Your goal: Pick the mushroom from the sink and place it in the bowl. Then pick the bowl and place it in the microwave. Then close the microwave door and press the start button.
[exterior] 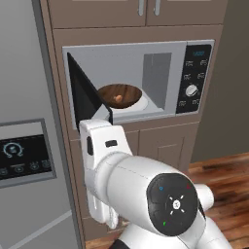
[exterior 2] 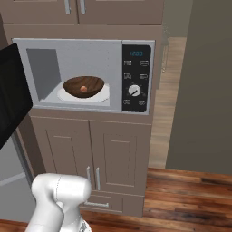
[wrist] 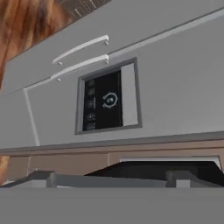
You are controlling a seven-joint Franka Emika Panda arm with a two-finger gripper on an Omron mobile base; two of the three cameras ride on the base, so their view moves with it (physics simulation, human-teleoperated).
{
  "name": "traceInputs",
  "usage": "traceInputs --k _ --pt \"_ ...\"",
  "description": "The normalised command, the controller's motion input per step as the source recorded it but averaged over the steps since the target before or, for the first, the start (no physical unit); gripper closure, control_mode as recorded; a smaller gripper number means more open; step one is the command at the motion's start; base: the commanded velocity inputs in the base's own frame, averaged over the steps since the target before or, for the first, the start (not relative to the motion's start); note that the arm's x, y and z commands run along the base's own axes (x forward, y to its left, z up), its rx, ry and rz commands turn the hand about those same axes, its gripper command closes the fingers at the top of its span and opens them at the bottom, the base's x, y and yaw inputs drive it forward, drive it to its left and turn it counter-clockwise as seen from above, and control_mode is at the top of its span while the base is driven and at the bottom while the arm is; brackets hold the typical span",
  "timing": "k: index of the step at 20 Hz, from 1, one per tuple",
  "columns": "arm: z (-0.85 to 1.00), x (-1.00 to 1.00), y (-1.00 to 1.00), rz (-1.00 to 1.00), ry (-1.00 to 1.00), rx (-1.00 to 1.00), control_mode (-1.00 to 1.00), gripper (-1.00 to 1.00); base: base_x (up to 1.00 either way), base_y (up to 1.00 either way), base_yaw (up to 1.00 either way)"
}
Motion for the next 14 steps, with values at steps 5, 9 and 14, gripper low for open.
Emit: traceInputs --k 5,9,14 --pt "-0.02 0.12 -0.24 -0.15 -0.01 0.01 -1.00 -1.00 0.00 0.00 0.00" --pt "0.00 0.28 -0.61 -0.14 0.00 0.05 -1.00 -1.00 0.00 0.00 0.00" --pt "0.00 0.38 -0.74 -0.13 0.00 0.11 -1.00 -1.00 0.00 0.00 0.00"
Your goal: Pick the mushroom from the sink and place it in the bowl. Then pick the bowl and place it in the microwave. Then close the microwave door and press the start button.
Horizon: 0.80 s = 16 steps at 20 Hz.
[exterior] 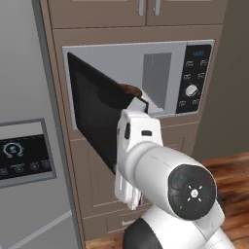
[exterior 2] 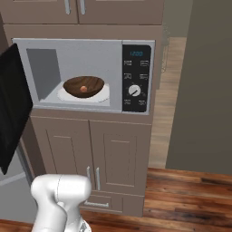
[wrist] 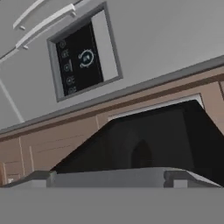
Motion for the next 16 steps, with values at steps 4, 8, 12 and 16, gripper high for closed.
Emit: traceInputs --k 4,8,12,16 --pt "0.00 0.64 -0.76 -0.13 0.00 0.12 -1.00 -1.00 0.00 0.00 0.00" --pt "0.00 0.89 -0.63 -0.14 0.00 0.09 -1.00 -1.00 0.00 0.00 0.00" --pt "0.00 1.00 -0.52 -0.13 0.00 0.07 -1.00 -1.00 0.00 0.00 0.00" --pt "0.00 1.00 -0.23 -0.13 0.00 0.02 -1.00 -1.00 0.00 0.00 0.00"
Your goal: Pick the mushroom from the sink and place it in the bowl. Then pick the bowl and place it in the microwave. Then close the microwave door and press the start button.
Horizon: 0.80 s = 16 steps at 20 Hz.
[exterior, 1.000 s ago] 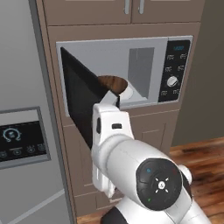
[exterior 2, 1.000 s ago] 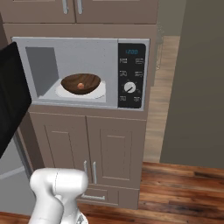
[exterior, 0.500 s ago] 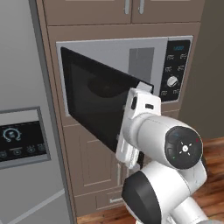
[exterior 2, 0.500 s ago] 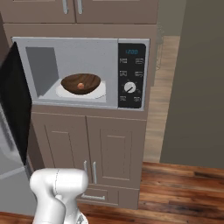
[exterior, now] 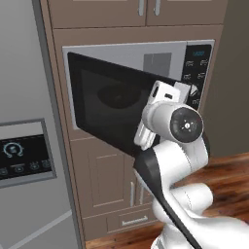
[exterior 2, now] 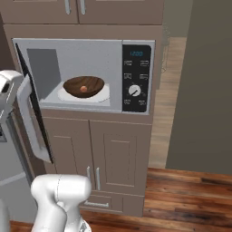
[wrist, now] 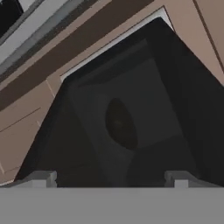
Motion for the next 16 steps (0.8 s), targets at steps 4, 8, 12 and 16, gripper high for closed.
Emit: traceInputs --k 4,8,12,16 --pt "0.00 1.00 -0.27 -0.13 0.01 0.02 -1.00 -1.00 0.00 0.00 0.00" --pt "0.00 1.00 -0.38 -0.10 0.00 0.03 -1.00 -1.00 0.00 0.00 0.00" --pt "0.00 1.00 -0.38 -0.08 0.00 0.03 -1.00 -1.00 0.00 0.00 0.00" --pt "0.00 1.00 -0.41 -0.06 0.00 0.02 -1.00 -1.00 0.00 0.00 0.00"
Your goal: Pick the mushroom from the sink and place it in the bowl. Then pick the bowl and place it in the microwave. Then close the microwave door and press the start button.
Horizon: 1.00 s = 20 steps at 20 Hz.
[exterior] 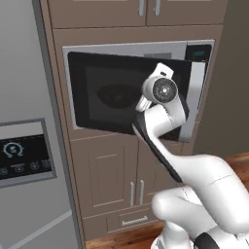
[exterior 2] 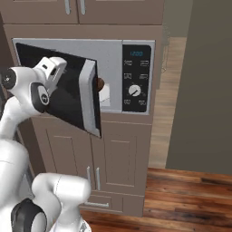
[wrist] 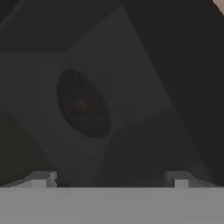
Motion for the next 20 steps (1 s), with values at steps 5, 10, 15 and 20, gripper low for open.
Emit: traceInputs --k 5,10,15,20 --pt "-0.03 1.00 -0.29 -0.04 0.00 0.01 -1.00 -1.00 0.00 0.00 0.00" --pt "0.00 1.00 -0.21 -0.01 0.00 0.00 -1.00 -1.00 0.00 0.00 0.00" --pt "0.00 0.95 -0.18 0.00 0.00 0.00 -1.00 -1.00 0.00 0.00 0.00" --pt "0.00 0.82 -0.12 0.00 0.00 0.00 -1.00 -1.00 0.00 0.00 0.00"
